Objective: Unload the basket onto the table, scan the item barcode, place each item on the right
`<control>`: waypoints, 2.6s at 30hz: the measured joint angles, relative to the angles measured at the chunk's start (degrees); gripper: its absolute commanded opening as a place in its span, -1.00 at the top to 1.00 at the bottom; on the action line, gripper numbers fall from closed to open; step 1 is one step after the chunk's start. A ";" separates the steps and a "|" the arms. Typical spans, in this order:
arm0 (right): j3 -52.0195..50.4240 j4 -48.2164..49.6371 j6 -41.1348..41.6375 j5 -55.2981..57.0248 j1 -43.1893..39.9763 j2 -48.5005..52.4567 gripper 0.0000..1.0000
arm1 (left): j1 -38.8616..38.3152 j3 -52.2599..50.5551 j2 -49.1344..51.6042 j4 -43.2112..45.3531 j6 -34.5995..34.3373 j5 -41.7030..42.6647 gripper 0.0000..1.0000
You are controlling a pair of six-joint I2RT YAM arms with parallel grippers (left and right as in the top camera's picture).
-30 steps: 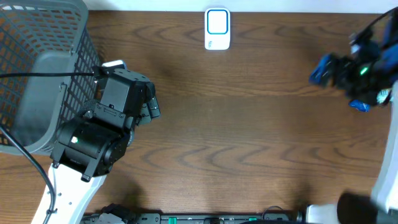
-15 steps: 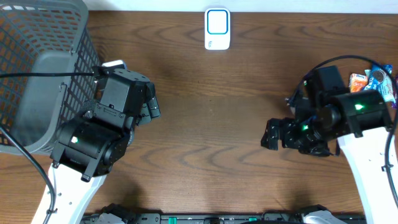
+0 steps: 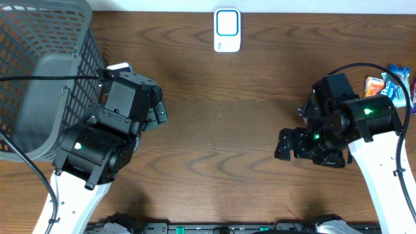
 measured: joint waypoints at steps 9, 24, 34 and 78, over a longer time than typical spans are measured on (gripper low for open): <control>-2.43 10.21 -1.49 3.87 0.00 -0.61 -0.98 | 0.00 0.00 0.00 0.00 0.00 0.00 -0.95; -38.97 57.33 -26.97 -5.57 -0.02 -33.59 -0.99 | 0.00 0.00 0.00 0.00 0.00 0.00 -0.96; -60.35 80.85 -33.68 -7.28 -0.59 -56.87 -0.99 | 0.00 0.00 0.00 0.02 0.00 0.00 -0.96; -78.71 89.77 -19.34 11.96 -10.23 -74.27 -0.99 | 0.00 0.00 0.00 0.00 0.00 0.00 -0.96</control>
